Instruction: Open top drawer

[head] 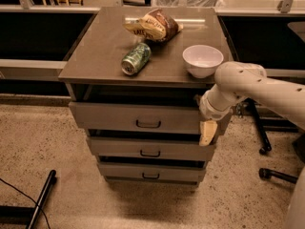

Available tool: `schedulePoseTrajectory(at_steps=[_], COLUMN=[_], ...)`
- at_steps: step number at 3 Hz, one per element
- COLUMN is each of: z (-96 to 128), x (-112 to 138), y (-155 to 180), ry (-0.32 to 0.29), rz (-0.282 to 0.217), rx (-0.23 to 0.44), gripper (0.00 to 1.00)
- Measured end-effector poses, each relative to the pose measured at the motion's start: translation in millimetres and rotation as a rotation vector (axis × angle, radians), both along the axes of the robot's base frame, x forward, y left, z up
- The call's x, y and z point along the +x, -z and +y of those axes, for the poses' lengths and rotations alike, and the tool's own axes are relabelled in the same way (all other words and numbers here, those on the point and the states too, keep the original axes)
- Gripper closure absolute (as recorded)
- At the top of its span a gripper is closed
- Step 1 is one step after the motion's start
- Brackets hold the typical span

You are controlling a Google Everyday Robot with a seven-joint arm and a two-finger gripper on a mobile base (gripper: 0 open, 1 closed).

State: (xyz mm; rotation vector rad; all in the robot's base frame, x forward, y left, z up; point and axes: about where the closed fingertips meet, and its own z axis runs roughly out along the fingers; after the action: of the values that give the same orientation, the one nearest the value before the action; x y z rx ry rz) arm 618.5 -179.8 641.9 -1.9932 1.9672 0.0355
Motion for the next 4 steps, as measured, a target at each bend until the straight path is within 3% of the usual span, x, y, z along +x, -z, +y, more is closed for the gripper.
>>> schedulePoseTrajectory(at_steps=[1, 2, 3, 4], z=[2, 1, -2, -4], x=[0, -5, -13, -20], y=[1, 0, -3, -6], ry=[-0.007, -0.018, -0.024, -0.028], rz=[0.004, 0.017, 0.039, 0.057], rx=[-0.002, -0.009, -0.011, -0.017], gripper=[0.14, 0.39, 0.53, 0.54])
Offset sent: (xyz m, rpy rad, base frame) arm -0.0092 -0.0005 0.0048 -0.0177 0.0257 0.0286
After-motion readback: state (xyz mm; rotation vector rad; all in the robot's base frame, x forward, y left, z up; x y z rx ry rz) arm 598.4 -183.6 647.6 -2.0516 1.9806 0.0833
